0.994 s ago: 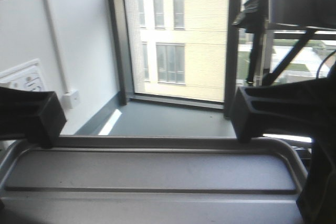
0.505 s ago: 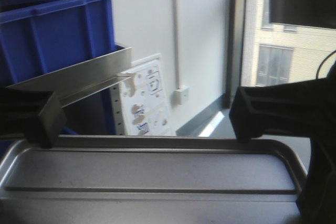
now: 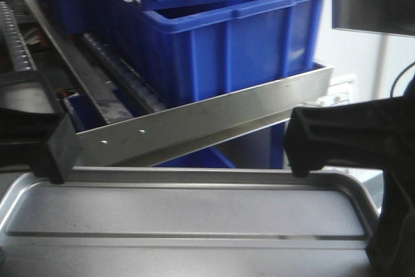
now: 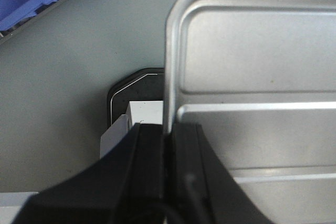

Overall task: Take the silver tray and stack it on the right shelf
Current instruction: 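Carry the held tray over the larger silver tray on the shelf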

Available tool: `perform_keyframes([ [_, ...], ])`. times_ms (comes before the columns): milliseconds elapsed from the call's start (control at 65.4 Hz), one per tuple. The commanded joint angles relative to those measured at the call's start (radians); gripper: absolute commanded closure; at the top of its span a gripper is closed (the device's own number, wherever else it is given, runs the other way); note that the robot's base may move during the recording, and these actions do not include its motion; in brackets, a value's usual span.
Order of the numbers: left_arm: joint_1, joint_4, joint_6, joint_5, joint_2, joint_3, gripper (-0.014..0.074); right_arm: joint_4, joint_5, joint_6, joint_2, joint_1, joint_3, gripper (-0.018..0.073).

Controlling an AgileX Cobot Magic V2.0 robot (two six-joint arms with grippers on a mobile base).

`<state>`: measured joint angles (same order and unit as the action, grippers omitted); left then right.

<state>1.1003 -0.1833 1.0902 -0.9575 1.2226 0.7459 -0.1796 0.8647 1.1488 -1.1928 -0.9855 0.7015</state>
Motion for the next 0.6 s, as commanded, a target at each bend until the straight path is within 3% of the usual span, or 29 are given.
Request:
perform_keyframes([
  [0,0.004,-0.046,-0.01,-0.097,-0.025,0.015,0.0697,-0.056,0.07,-0.009,0.022,0.006,0.02,0.051],
  [581,0.004,-0.046,-0.01,-0.097,-0.025,0.015,0.0697,-0.056,0.07,-0.009,0.022,0.006,0.02,0.051],
])
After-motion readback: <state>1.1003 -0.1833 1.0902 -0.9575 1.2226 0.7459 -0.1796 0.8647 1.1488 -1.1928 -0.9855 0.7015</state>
